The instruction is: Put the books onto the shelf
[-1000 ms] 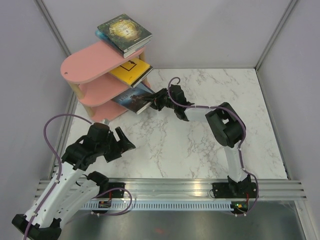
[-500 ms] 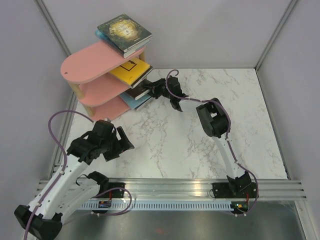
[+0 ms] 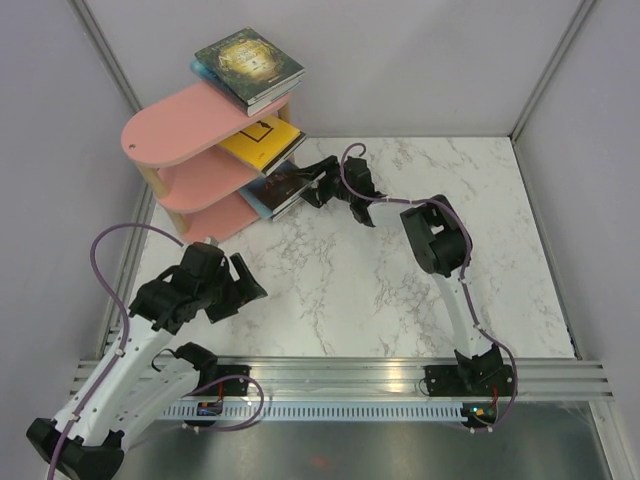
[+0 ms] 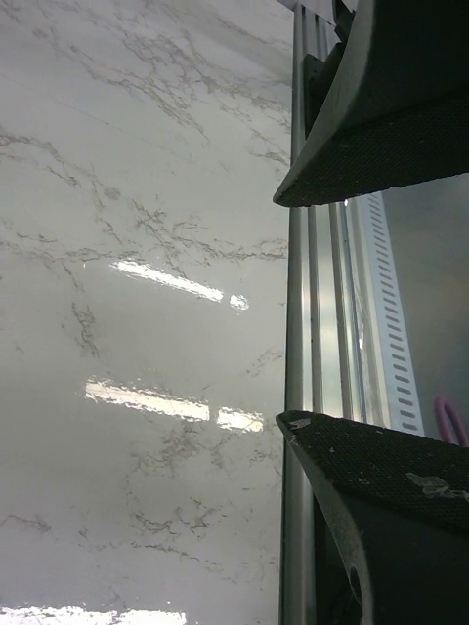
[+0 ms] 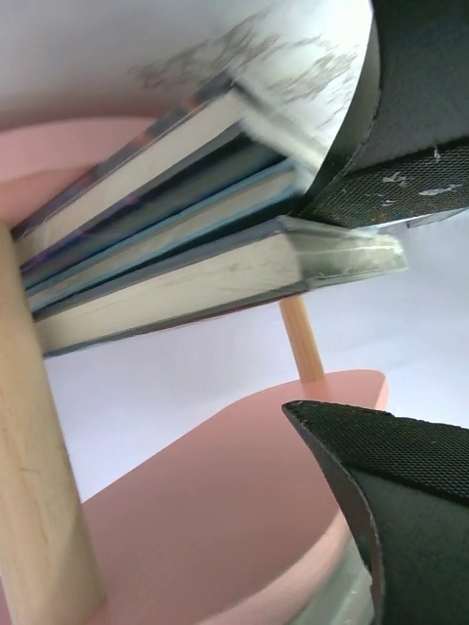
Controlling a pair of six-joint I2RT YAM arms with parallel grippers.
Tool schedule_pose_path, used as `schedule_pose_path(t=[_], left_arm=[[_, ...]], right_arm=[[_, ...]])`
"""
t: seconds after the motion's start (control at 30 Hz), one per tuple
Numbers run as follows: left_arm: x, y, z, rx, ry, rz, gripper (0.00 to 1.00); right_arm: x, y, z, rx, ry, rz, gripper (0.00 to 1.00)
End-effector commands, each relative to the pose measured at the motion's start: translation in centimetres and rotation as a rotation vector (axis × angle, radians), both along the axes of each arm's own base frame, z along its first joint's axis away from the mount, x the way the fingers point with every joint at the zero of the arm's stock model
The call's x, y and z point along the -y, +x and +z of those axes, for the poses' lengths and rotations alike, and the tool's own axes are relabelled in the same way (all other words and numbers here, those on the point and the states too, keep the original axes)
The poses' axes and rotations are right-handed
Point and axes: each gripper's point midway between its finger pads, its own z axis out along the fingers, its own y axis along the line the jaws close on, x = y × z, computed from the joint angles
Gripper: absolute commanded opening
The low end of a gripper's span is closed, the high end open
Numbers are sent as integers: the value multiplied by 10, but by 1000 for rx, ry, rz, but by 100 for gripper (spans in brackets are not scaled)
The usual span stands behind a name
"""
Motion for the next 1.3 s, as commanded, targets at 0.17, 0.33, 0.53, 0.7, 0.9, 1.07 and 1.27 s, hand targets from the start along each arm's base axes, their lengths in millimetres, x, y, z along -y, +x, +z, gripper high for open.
schedule_pose_path(t=[0.17, 0.33, 0.53, 0.7, 0.9, 1.07, 1.27], left_arm=[[-3, -2, 4, 26, -35, 50, 86], [-3, -4, 7, 42, -50, 51, 86], [-4, -7, 8, 46, -49, 38, 87], [-5, -5, 19, 89, -37, 9, 88], [-14, 13, 45, 185, 68, -51, 100], [-46, 37, 57, 178, 259, 84, 97], [-55, 80, 62, 224, 400, 78, 99]], right_arm=[[17, -34, 46, 71, -39, 81, 73], [26, -53, 37, 46, -81, 97, 73], [35, -68, 45, 63, -102, 105, 71], [41, -81, 61, 118, -120, 131, 65], [62, -122, 94, 271, -363, 228, 67], [109, -182, 118, 416, -634, 253, 70], [161, -254, 107, 420, -719, 225, 73]])
